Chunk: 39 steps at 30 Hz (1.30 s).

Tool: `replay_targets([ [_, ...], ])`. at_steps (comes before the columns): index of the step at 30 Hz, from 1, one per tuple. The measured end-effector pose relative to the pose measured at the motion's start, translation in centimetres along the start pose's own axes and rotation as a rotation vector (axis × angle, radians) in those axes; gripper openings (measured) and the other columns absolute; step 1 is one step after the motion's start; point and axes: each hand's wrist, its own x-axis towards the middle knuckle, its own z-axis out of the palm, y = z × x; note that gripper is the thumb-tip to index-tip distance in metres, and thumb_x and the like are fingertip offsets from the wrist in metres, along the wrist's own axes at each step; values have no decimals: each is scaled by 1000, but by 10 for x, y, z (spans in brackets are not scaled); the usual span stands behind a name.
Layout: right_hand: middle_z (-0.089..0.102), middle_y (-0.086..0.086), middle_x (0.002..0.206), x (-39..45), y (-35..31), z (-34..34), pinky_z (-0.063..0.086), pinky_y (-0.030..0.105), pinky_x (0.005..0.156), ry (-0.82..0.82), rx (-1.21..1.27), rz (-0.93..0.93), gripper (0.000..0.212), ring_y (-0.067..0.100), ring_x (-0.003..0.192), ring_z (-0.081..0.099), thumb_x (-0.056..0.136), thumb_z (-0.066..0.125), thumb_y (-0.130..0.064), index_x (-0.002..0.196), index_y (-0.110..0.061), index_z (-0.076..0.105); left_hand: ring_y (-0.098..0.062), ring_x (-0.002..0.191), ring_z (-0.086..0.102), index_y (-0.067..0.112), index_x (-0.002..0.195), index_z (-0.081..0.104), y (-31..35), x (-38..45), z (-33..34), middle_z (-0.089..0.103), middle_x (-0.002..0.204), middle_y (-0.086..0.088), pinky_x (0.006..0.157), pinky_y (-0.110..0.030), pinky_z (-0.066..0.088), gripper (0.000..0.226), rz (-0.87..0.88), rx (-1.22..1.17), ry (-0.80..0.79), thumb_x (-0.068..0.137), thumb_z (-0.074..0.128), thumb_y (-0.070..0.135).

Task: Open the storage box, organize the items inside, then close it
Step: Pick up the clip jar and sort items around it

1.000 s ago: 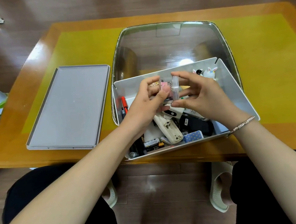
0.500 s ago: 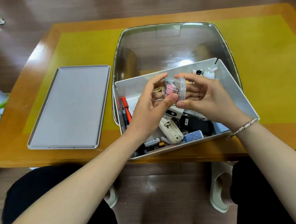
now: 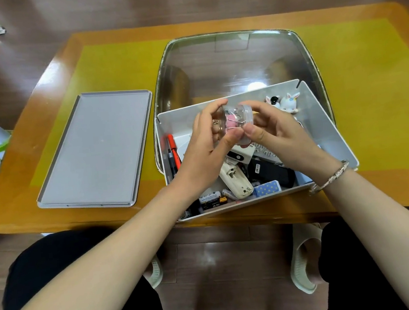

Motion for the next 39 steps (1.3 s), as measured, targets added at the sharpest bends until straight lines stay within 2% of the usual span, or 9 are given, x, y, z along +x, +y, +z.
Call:
replay_targets([
  [4,64,1,109,-4,-1,-2,53,28,84,-17,18,16,41,12,99,62,89,54,-17,128,-7,44,-12,107,55,12,139,33,-2,-3,2,42,128,-12,90,-26,50,55,61,81,-11,92,56,27],
  [8,64,4,108,-5,-4,-2,56,34,77,-6,27,45,49,15,91,63,88,53,-15,133,-2,41,4,103,49,15,138,33,-3,-3,3,40,126,-6,89,-15,45,55,96,158,17,91,59,30],
  [11,62,2,110,-3,-6,-2,57,43,71,-30,53,101,48,16,88,64,88,52,-18,135,-10,41,3,104,48,16,136,35,-4,-1,1,40,125,-3,90,-20,47,57,105,215,4,89,64,27],
  [17,65,8,98,0,-3,-1,59,41,66,42,56,177,38,18,83,64,92,52,-24,129,-18,51,10,115,40,23,146,21,-10,-4,-13,45,133,4,91,2,27,84,80,341,-72,81,74,27],
  [20,66,6,98,4,1,-6,58,36,71,136,17,217,39,19,86,65,90,58,-16,129,-11,50,17,117,37,32,146,15,-14,-14,-29,41,133,12,93,0,29,86,-6,341,-143,82,72,29],
  [24,64,22,103,8,7,-14,59,32,71,257,-16,246,33,23,91,65,87,65,-18,117,-9,55,-6,114,50,26,144,28,-14,-16,-62,47,127,9,99,-24,42,74,-105,443,-163,84,70,25],
  [29,64,18,109,11,11,-14,57,34,70,279,-112,215,33,34,90,64,80,73,-24,109,-23,57,-16,125,45,19,138,41,-13,-8,-88,49,137,-3,101,-24,33,68,-87,810,-199,80,75,26],
  [35,63,-6,102,13,16,-14,57,32,76,284,-222,192,46,8,82,64,71,77,-39,112,-27,58,-26,106,52,14,114,50,-30,12,-58,62,110,-8,91,-36,35,55,-9,1318,-368,79,67,52],
  [39,61,-15,98,11,19,-16,57,34,76,280,-251,187,46,1,76,61,71,78,-39,111,-30,59,-26,95,58,17,92,38,-37,17,-48,63,102,-7,90,-37,33,38,-55,1387,-366,83,62,44],
])
